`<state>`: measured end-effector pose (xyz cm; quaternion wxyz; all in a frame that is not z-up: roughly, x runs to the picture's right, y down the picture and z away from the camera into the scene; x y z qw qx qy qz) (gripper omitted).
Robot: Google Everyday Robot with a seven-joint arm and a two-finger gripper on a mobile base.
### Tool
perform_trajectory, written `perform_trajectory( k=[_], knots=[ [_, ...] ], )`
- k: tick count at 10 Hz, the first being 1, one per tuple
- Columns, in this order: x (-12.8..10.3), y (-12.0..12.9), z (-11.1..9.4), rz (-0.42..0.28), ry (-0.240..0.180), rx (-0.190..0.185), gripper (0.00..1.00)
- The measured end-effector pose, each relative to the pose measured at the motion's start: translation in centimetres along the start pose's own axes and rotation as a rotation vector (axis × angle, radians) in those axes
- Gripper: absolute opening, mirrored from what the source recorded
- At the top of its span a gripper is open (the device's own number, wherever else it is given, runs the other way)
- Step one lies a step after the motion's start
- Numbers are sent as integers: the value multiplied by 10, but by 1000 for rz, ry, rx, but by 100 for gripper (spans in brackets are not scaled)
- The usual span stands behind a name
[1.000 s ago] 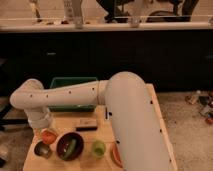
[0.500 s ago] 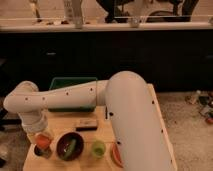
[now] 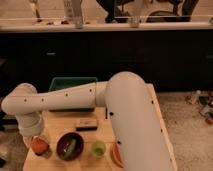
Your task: Place apple in metal cup
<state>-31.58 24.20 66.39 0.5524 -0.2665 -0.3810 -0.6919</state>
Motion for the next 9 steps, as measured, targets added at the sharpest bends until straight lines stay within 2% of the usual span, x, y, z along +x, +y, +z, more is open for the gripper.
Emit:
perform_trajectory(
  k=[5,9],
  knots=[
    [-2,-10,13,-24,-58,28,2],
    [-2,-10,13,-25,-64,32,4]
  ],
)
